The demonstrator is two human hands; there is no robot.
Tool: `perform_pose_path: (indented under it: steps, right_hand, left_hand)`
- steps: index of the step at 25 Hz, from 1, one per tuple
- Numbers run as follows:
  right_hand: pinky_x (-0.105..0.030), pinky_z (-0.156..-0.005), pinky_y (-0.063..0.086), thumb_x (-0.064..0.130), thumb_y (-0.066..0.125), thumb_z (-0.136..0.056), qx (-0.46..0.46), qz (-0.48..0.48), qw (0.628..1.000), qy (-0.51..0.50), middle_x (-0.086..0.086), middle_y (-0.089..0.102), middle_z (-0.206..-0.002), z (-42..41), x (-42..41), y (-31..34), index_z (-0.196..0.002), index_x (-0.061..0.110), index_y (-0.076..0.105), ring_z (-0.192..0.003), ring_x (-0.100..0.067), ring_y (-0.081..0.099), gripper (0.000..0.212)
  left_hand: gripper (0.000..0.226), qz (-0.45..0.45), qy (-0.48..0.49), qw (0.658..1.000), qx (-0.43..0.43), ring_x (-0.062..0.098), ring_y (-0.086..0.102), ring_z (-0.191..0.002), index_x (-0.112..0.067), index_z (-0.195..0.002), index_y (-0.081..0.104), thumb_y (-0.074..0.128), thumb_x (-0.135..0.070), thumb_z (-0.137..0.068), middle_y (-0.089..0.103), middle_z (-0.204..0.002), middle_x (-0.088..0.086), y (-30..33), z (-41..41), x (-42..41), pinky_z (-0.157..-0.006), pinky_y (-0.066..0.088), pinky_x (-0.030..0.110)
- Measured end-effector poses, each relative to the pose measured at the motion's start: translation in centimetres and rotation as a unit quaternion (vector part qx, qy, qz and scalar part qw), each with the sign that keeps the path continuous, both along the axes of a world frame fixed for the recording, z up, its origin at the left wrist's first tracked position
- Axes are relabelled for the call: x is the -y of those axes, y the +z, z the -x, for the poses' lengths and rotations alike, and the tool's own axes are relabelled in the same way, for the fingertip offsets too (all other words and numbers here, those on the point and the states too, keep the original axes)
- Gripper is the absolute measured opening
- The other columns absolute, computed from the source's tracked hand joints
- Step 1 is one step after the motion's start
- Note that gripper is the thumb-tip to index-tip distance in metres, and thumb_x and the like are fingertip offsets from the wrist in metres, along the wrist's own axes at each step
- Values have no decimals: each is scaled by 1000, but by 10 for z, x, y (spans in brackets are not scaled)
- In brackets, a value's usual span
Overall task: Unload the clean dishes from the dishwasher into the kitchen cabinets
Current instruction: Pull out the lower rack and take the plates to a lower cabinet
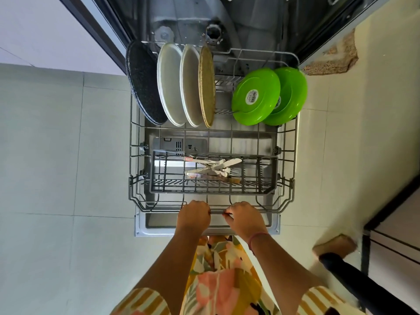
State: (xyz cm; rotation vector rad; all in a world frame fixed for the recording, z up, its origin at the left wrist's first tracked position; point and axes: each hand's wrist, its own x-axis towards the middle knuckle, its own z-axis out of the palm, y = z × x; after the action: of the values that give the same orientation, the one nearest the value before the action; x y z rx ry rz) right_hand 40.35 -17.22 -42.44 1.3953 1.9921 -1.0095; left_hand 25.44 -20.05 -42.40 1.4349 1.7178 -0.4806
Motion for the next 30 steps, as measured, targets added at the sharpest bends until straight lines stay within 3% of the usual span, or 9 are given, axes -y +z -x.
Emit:
perform_pose_path:
  steps: [5,9,12,15,19,24,26,30]
  right_hand:
    - [-24,-84,50,42,46,-97,25,6,1000,15,1,67,-106,4,3,2,-118,23,65,-96,-14,61,34]
    - [-24,-82,51,43,47,-96,32,23,999,25,1,68,-102,8,-4,5,-112,20,66,-92,-14,62,34]
    - [-25,-79,50,49,46,-95,19,35,999,36,1,67,-100,19,-18,10,-109,18,65,-91,-14,62,39]
    - [-29,-76,51,45,42,-97,-3,2,1000,22,-3,67,-102,40,-35,15,-108,15,64,-95,-19,64,39]
    - [-27,-67,49,35,41,-99,-40,-34,998,-26,-6,69,-94,77,-60,17,-106,14,65,-84,-19,65,33]
    - [-34,-77,55,34,44,-97,-79,-43,993,-78,-7,72,-95,120,-77,6,-104,13,69,-87,-23,66,33]
    - [-36,-79,56,34,44,-97,-81,-48,991,-97,-6,73,-94,134,-77,1,-104,15,70,-87,-22,68,33]
    - [-35,-77,57,33,44,-97,-72,-63,987,-133,-5,73,-90,158,-76,-8,-102,14,70,-81,-20,68,33]
  left_hand:
    - [28,5,40,999,26,18,65,-89,-13,-110,66,42,-24,-100,68,-99,5,2,-1,9,-79,50,25]
    - [29,27,65,996,58,14,60,-81,-10,-105,66,40,-24,-99,68,-97,5,-6,1,11,-73,48,23]
    - [30,13,136,984,113,16,63,-92,-11,-112,66,43,-26,-99,68,-108,6,-1,11,4,-78,48,23]
    - [30,-71,318,937,126,20,63,-102,-8,-119,62,48,-24,-98,67,-115,11,12,35,-11,-85,47,25]
    - [31,-145,476,863,93,27,64,-99,-1,-117,59,51,-23,-97,66,-108,14,19,94,-56,-76,43,23]
    - [64,-208,598,767,104,23,50,-121,-4,-142,35,60,-35,-92,51,-135,9,13,163,-140,-95,38,26]
    - [70,-204,611,755,123,22,48,-125,-6,-145,33,61,-39,-90,49,-139,7,2,181,-162,-101,37,29]
    - [39,-200,576,775,164,23,61,-98,-11,-118,59,56,-38,-91,66,-106,5,-19,193,-176,-87,49,35]
